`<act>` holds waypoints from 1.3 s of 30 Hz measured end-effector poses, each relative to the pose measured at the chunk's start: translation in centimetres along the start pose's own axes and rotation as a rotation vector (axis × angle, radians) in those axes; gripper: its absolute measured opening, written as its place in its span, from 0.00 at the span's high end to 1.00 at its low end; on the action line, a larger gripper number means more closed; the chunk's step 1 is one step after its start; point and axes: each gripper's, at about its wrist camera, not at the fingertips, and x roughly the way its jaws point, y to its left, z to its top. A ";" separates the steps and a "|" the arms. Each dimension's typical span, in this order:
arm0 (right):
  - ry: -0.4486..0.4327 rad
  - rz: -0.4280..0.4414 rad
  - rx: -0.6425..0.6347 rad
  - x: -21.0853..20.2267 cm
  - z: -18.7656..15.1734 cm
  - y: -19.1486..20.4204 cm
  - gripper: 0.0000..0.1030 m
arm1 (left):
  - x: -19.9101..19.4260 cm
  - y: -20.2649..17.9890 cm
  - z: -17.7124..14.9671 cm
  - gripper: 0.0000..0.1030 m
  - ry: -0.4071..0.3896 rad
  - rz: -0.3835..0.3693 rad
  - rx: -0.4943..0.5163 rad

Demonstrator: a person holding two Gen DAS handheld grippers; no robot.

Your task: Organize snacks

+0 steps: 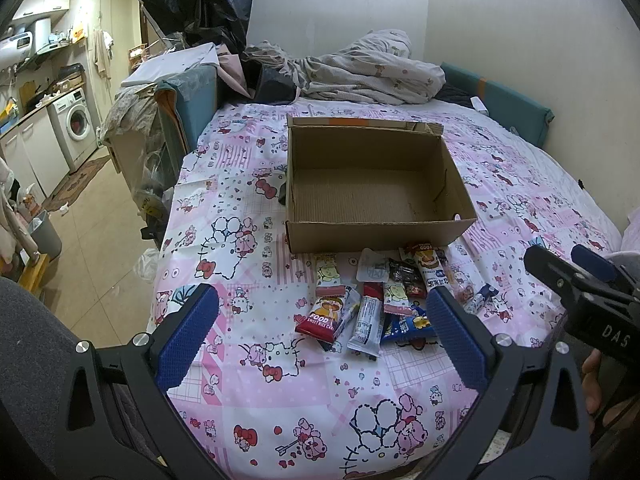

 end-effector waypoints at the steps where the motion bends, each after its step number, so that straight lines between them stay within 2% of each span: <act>1: 0.000 -0.001 0.001 0.0 0.0 0.0 0.00 | 0.0 0.0 0.0 0.01 0.000 0.000 0.000; 9: 0.007 0.001 0.012 0.2 0.1 -0.3 0.00 | 0.1 0.1 0.1 0.01 0.009 -0.006 -0.006; 13: 0.036 0.018 0.034 0.2 0.7 -0.4 0.00 | 0.6 0.3 1.0 0.01 0.056 -0.014 -0.036; 20: 0.102 0.062 0.089 1.9 3.4 -1.8 0.00 | 2.7 0.5 3.6 0.01 0.129 0.040 -0.060; 25: 0.160 0.048 0.107 4.0 5.0 -3.3 0.00 | 4.4 0.8 4.9 0.01 0.168 0.060 -0.066; 33: 0.406 -0.043 0.163 10.3 5.4 -7.5 0.02 | 7.3 0.6 5.4 0.01 0.222 0.079 -0.010; 35: 0.475 -0.055 0.255 11.8 4.9 -9.5 0.04 | 8.2 0.5 5.4 0.01 0.249 0.079 0.000; 37: 0.564 -0.053 0.370 13.5 4.0 -11.7 0.12 | 9.0 0.4 5.6 0.01 0.270 0.076 0.003; 39: 0.663 -0.073 0.455 15.2 2.6 -13.4 0.13 | 9.7 0.3 5.8 0.01 0.282 0.071 0.001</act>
